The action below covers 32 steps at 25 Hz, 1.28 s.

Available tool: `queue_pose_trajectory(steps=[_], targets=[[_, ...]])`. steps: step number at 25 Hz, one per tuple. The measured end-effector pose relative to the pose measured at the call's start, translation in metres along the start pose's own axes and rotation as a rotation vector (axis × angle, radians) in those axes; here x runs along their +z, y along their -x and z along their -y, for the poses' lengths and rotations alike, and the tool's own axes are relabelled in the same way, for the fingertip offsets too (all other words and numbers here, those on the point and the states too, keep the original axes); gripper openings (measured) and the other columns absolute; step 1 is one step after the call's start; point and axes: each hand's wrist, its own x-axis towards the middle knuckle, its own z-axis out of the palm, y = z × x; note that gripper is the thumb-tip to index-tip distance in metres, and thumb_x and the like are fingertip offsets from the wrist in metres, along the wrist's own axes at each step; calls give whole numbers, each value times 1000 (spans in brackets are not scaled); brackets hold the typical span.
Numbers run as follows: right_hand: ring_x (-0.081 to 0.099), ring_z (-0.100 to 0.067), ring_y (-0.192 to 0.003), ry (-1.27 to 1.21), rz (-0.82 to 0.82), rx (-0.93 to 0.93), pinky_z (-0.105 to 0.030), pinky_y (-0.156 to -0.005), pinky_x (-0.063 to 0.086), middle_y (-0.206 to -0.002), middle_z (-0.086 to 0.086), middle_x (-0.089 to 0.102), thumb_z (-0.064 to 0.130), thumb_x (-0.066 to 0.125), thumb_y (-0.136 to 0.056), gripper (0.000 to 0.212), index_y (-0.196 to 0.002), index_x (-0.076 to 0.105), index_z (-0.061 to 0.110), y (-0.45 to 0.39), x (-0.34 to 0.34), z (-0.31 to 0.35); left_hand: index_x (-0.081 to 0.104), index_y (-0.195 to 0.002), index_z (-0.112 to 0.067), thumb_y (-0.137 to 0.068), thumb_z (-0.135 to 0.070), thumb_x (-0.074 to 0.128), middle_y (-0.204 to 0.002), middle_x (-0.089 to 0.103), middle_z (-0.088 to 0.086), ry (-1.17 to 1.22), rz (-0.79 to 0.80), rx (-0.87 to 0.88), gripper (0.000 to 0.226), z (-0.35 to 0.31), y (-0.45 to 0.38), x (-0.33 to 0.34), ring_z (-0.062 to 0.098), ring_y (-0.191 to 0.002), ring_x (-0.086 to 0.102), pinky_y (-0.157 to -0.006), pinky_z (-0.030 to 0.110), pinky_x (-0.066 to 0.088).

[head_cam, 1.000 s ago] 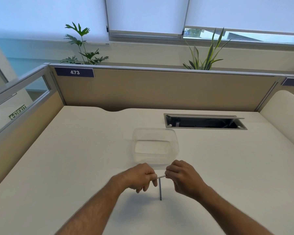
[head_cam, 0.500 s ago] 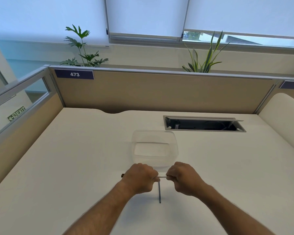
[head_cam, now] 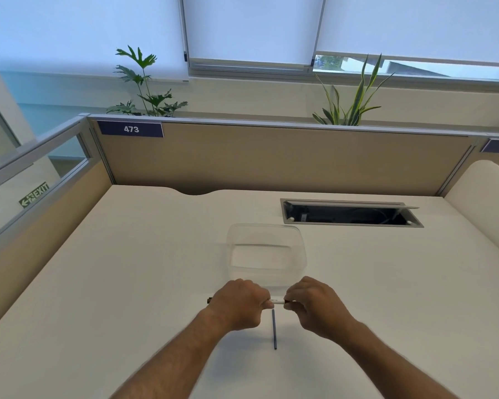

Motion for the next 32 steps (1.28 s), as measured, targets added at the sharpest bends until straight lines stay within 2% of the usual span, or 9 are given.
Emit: queue_pose_trajectory(steps=[5, 9, 11, 14, 16, 20, 24, 27, 32], targets=[[61, -19, -94, -100, 349, 59, -32, -81, 50, -108, 0, 69, 26, 57, -97, 20, -105, 71, 14, -12, -10, -3, 62, -88, -18, -97, -37, 47, -80, 66, 4, -67, -6, 38, 26, 0, 5, 3, 29, -67, 58, -57, 33, 43], [42, -15, -57, -87, 373, 104, -28, -55, 34, -57, 5, 52, 19, 56, -95, 30, -68, 62, 10, -13, -9, -2, 62, -85, -17, -96, -36, 48, -78, 66, 4, -85, -10, 66, 26, -4, 5, 3, 29, -63, 56, -54, 32, 41], [39, -15, -55, -54, 284, 124, -26, -50, 29, -49, 7, 44, 17, 59, -91, 33, -58, 60, 17, -12, -9, 0, 63, -86, -17, -96, -35, 49, -78, 66, 5, -54, -24, 47, 25, -5, 4, 1, 28, -63, 56, -54, 30, 38], [55, -19, -73, 85, 147, 15, -25, -56, 35, -69, 3, 68, 19, 65, -87, 14, -75, 72, 17, -9, -8, 4, 66, -91, -18, -96, -35, 50, -80, 69, 5, 25, -16, -5, 24, -2, 0, -1, 26, -67, 57, -57, 30, 45], [60, -17, -70, 114, 32, -21, -24, -51, 40, -68, 6, 72, 15, 79, -74, 7, -70, 74, 18, -7, -8, 7, 68, -93, -20, -95, -36, 50, -81, 70, 6, 88, -4, -41, 24, 0, 0, -1, 25, -68, 58, -60, 32, 51], [54, -14, -63, 52, -128, 116, -26, -45, 44, -65, 7, 65, 17, 91, -58, 29, -64, 62, 18, -7, -3, 12, 70, -92, -19, -95, -35, 51, -79, 72, 6, 179, -36, -64, 25, 1, -1, -1, 23, -64, 60, -61, 36, 55], [55, -11, -89, -36, 28, 213, -23, -70, 48, -106, 14, 58, 44, 80, -72, 44, -103, 54, 28, -8, -3, 6, 70, -91, -19, -94, -35, 52, -78, 73, 5, 166, -48, -63, 25, 5, -2, -3, 23, -63, 60, -59, 34, 55], [55, -13, -112, -34, 227, 126, -30, -87, 52, -133, 14, 51, 45, 61, -90, 45, -129, 51, 28, -10, -9, 3, 69, -90, -18, -94, -36, 50, -78, 72, 5, 144, -46, -55, 26, 6, -1, -3, 23, -62, 59, -59, 36, 55], [59, -21, -86, 62, 293, 126, -35, -68, 49, -102, -1, 70, 27, 45, -99, 22, -102, 66, 21, -13, -8, 5, 68, -92, -20, -94, -39, 49, -77, 71, 5, 107, -8, -42, 27, 3, -2, -2, 26, -62, 58, -58, 36, 54]])
